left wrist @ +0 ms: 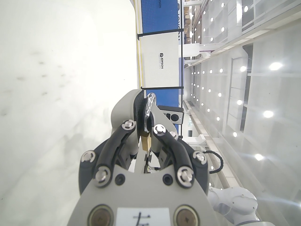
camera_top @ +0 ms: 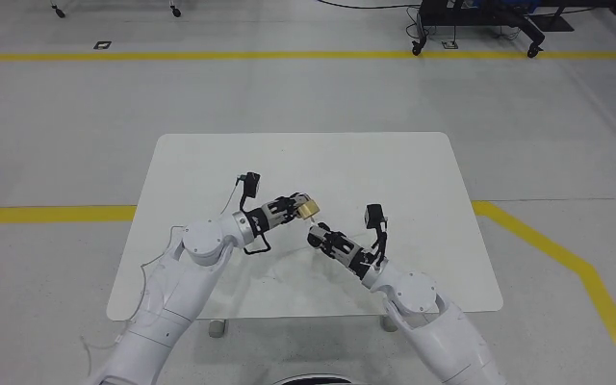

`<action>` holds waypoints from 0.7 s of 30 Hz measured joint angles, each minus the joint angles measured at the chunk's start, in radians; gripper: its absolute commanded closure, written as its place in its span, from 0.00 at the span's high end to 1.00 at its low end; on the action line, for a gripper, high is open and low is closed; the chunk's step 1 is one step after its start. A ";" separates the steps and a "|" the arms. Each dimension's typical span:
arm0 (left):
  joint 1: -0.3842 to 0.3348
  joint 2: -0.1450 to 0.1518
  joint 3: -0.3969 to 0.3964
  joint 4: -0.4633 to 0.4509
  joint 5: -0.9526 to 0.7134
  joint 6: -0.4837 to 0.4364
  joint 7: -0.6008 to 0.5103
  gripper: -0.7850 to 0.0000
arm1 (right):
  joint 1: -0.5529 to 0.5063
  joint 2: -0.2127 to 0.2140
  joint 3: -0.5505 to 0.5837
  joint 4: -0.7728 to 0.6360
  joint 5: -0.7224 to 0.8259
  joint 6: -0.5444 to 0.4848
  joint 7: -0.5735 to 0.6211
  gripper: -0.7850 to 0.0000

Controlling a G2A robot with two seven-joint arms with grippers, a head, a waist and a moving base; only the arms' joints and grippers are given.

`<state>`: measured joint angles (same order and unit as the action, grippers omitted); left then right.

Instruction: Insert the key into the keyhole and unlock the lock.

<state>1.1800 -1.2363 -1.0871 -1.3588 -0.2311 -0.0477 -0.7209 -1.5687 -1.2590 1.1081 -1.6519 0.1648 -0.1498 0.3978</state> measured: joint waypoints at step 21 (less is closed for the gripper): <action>0.003 0.003 0.004 -0.004 0.009 -0.012 -0.020 0.00 | 0.040 -0.005 -0.009 0.046 0.037 0.001 0.004 0.32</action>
<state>1.1831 -1.2332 -1.0833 -1.3629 -0.2225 -0.0594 -0.7408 -1.5288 -1.2638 1.0987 -1.6057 0.2020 -0.1491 0.4020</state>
